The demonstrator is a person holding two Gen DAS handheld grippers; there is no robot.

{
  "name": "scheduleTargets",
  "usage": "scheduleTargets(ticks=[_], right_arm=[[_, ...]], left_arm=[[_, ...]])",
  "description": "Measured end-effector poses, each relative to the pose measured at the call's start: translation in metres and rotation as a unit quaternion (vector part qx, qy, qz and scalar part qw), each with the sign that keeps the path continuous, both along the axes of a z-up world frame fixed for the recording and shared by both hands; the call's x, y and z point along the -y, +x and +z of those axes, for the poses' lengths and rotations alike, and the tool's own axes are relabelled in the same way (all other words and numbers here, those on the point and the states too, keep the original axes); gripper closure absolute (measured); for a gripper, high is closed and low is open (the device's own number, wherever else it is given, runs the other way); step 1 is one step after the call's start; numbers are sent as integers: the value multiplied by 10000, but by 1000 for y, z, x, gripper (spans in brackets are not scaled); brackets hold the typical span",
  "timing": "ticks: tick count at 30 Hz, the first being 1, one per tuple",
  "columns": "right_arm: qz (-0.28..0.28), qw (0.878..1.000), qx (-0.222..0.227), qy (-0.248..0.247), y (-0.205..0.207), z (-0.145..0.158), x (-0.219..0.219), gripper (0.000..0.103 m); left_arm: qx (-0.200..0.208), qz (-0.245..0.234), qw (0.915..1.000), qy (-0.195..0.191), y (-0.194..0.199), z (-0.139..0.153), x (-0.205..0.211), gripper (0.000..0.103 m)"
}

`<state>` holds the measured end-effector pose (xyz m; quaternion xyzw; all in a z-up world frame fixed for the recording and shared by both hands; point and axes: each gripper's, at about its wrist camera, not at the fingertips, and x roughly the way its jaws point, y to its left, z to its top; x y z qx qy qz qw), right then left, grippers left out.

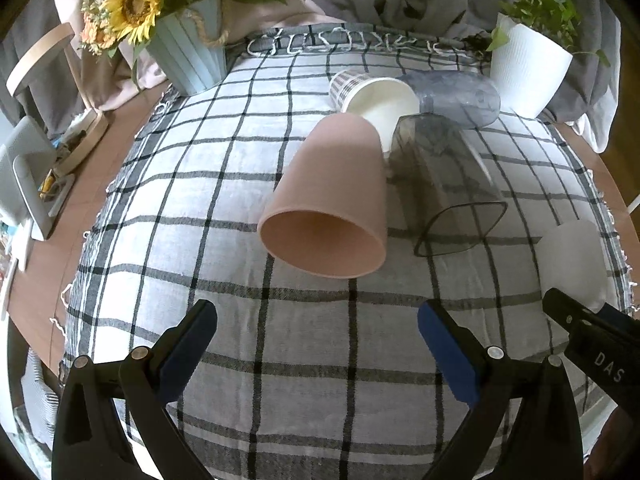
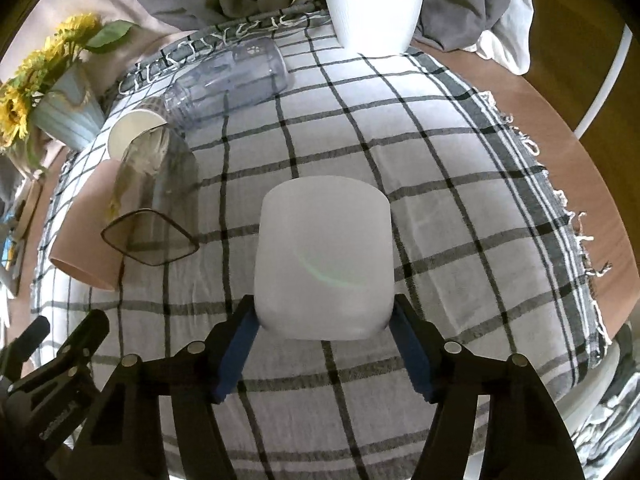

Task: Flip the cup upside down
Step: 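Close the right gripper around the white frosted cup, then lift and rotate the white cup with the right gripper, turning its base up, then set the inverted cup on the cloth and open the right gripper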

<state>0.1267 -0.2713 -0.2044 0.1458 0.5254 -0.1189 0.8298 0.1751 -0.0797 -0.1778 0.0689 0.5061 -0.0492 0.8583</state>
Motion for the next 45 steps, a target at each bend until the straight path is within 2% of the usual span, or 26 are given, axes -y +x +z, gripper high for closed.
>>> scheduleTargets(ticks=[7,17,26,34,39,40,42,45], right_arm=[[79,9997,-192,119,0,10,7,37],[342,9955,-789,408,23,21,22,37],[693,9927,-922,344,54,16,19,38],[792,9932,-813,259,50,16,14,37],[968,9923,-737,242,50,16,15,37],[1009,9922,-673,286,50,17,15,35],[1063,9929,-469,264,47,21,16,14],[1088,9939,-132,96,37,34,16,12]], left_arm=[[243,-76,9997,-42,-2,14,6,1],[436,70,9986,-284,4,31,7,1],[523,222,9979,-305,8,36,6,1],[510,402,9978,-145,5,35,4,1],[656,635,9958,-36,-7,40,5,1],[680,665,9955,-34,-8,41,5,1],[744,746,9944,12,-16,44,6,1],[822,825,9932,63,-27,48,4,1]])
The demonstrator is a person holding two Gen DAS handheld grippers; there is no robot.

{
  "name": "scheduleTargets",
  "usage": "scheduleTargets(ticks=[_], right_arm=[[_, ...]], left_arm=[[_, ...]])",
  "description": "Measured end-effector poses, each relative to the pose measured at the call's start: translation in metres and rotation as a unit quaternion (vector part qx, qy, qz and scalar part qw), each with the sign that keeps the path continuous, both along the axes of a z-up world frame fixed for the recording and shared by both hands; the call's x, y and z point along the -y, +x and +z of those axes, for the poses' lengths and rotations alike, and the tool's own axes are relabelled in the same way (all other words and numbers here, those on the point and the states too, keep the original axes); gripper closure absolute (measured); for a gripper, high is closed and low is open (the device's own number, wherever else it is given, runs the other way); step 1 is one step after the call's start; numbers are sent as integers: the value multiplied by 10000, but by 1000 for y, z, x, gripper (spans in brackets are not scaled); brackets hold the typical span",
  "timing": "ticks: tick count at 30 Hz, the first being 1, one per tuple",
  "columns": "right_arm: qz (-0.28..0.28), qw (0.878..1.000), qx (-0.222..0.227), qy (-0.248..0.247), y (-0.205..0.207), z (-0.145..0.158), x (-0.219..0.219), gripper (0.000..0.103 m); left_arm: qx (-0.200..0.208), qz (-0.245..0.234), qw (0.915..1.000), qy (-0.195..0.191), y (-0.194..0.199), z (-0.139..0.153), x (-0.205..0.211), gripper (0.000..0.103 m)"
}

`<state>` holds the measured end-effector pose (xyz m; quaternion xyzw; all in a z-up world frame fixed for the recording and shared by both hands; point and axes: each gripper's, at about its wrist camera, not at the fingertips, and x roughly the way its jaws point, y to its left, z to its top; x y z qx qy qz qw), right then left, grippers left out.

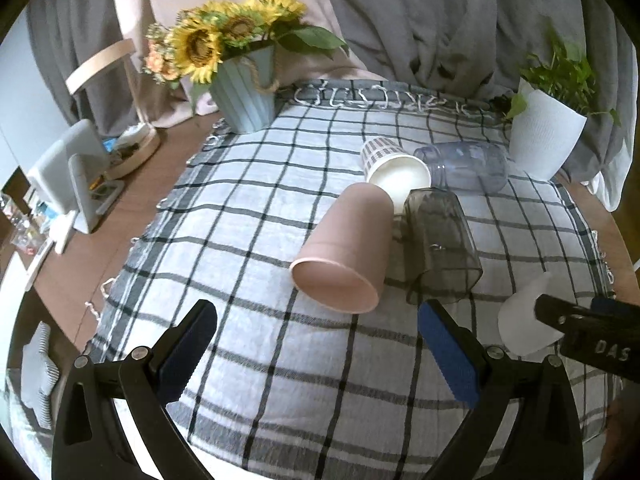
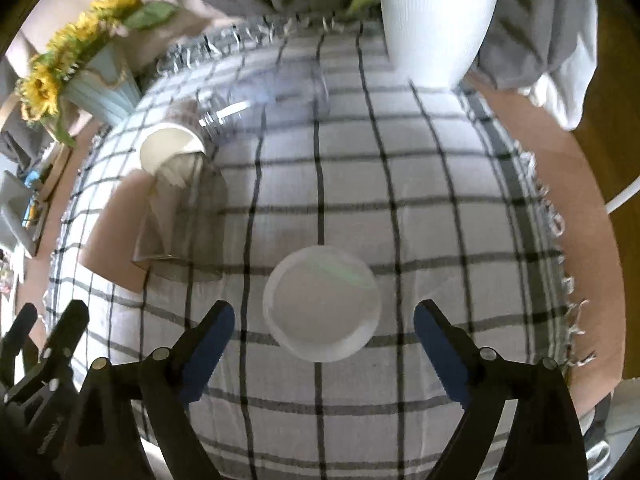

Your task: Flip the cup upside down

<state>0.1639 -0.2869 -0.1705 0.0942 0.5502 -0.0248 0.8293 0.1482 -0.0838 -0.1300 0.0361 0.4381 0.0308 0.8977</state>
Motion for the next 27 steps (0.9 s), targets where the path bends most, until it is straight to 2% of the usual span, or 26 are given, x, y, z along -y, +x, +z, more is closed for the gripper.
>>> scheduleTargets(ticks=[4,10,19,27], right_arm=[[-43,9998,142,-120,-14,16,0,12],[-350,9963,769,-148,-59,57,-6,12],[-902,9796,1751,-393,-148,115,-44,11],[-1272,9644,2230,-631,-220,143,-72,11]], left_arm=[[58,-45,9999,-152,-13,13,-7,1],[468,-214,9985,-166,-43,46,-23,1],[1120,-792,9905,-129,-106,92,-56,0],[1456,-999,9841,-208,-155,116,-78,0]])
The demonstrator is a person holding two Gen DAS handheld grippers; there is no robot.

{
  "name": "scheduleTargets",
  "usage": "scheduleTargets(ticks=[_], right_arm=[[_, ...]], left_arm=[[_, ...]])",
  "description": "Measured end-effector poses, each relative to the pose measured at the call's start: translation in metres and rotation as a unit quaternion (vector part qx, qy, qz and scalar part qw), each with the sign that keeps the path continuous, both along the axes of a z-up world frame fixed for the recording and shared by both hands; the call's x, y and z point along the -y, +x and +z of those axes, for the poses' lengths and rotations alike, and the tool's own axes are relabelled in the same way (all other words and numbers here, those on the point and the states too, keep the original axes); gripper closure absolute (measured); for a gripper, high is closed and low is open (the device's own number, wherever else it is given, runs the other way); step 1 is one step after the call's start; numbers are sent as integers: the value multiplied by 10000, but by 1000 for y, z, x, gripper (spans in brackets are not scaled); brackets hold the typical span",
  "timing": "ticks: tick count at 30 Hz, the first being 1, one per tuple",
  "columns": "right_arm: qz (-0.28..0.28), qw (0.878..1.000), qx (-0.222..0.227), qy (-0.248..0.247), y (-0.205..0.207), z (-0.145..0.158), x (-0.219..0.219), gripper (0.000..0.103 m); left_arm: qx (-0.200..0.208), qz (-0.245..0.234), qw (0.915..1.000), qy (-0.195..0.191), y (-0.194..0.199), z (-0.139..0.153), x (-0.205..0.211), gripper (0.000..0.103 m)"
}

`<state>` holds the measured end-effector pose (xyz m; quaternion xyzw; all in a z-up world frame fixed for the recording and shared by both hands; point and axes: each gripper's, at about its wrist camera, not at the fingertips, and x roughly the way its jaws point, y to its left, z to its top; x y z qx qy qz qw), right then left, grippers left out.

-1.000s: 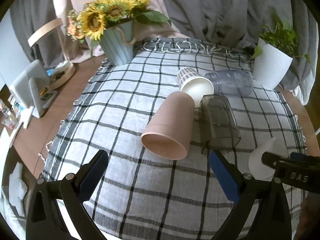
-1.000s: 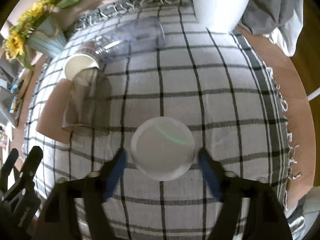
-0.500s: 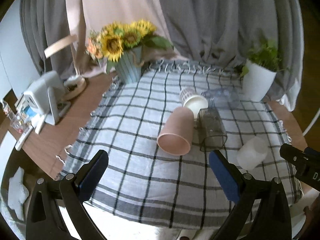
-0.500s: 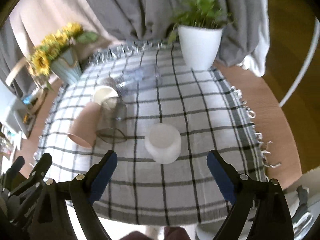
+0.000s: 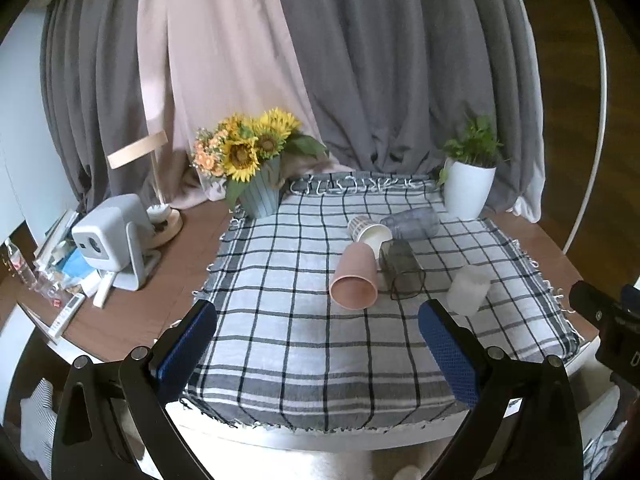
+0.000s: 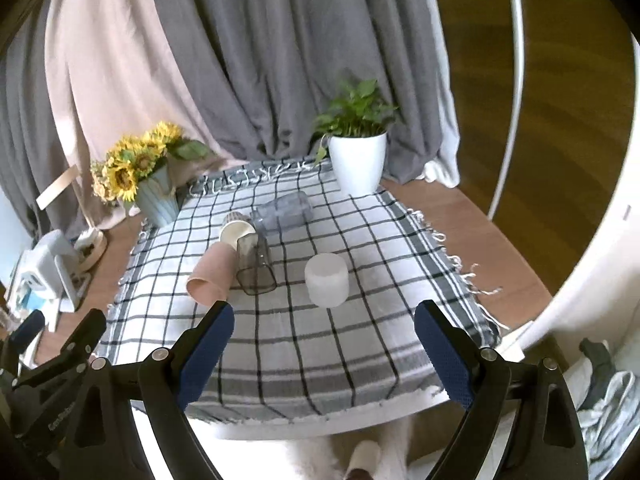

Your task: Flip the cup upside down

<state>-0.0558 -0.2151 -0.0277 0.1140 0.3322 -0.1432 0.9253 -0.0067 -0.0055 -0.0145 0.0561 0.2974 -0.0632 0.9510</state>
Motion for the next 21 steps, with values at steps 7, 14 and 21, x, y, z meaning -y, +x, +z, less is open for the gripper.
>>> scheduleTargets(ticks=[7,14,21], right_arm=[[-120,9997,221,-65,-39,13,-12,11],[-70,9992,337,-219,-53,22,-13,11],[-106,9992,330,-215,-58,23,-7,10]], left_arm=[[51,-180,9997,-166,-25,9,-5,0],[143,-150,9995,-247,-35,14,-1,0],[173,-138,9995,-227,-37,15,2,0]])
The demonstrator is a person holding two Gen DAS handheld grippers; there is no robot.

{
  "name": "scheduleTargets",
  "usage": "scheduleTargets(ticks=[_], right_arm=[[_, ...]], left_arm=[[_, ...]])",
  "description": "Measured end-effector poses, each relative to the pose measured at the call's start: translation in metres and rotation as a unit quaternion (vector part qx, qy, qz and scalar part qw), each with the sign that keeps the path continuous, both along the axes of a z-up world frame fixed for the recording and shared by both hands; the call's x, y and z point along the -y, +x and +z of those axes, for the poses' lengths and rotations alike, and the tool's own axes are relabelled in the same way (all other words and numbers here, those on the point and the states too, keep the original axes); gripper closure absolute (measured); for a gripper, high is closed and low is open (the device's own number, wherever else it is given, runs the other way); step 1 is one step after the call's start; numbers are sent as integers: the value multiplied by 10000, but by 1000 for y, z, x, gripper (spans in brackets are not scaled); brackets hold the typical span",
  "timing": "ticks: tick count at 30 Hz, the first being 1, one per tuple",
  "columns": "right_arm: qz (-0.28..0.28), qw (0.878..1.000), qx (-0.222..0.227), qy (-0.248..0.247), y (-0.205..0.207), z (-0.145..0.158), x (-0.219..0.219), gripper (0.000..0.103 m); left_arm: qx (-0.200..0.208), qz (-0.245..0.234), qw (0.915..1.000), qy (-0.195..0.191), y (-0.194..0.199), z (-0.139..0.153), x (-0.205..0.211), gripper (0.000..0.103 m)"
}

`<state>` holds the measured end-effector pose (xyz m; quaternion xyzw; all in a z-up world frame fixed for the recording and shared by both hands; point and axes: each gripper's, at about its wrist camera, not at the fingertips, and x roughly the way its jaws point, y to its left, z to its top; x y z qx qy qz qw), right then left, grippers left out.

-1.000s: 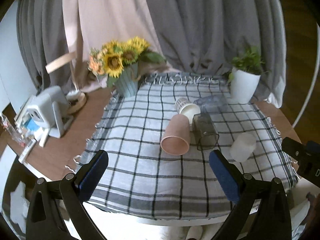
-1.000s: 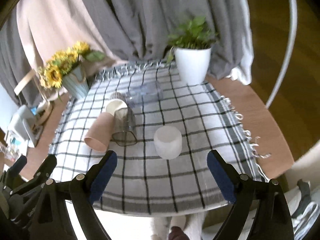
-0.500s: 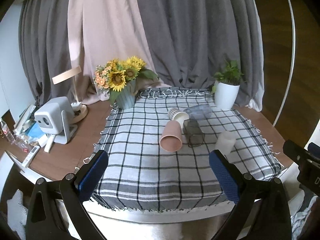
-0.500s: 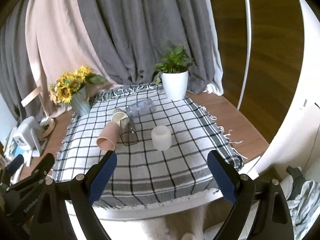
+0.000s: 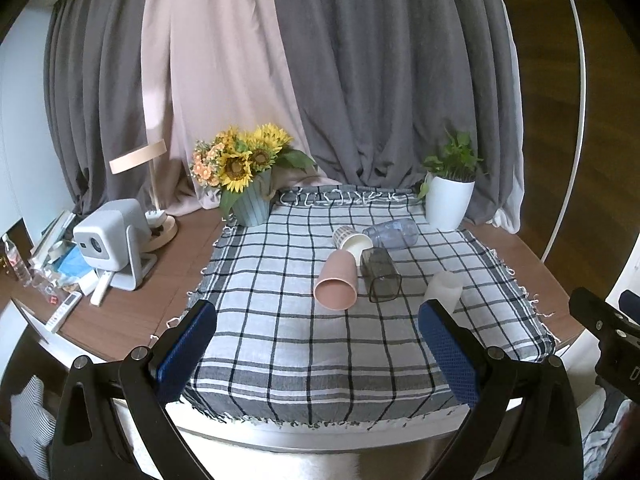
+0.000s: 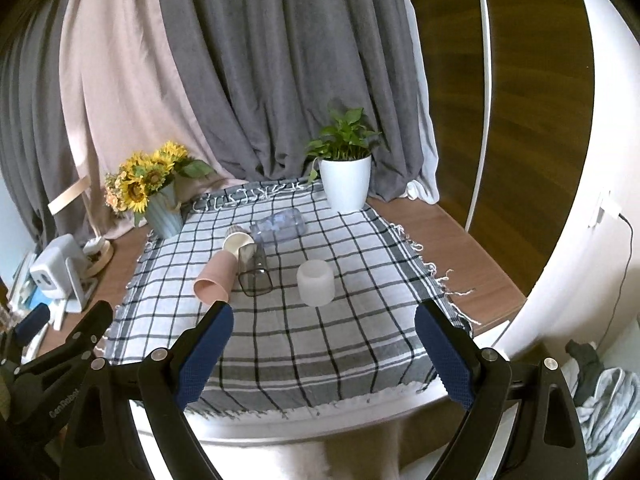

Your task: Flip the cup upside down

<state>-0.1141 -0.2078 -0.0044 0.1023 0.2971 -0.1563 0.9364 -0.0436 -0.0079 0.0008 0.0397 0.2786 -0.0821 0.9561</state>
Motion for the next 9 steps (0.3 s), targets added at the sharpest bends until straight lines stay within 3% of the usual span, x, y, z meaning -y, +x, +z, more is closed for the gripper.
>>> scheduleTargets(ticks=[9], right_arm=[[-5,10000,-46,17,-1,0,1,10]], left_arm=[[-5,6,10000,-18,-1,1,-1,0]])
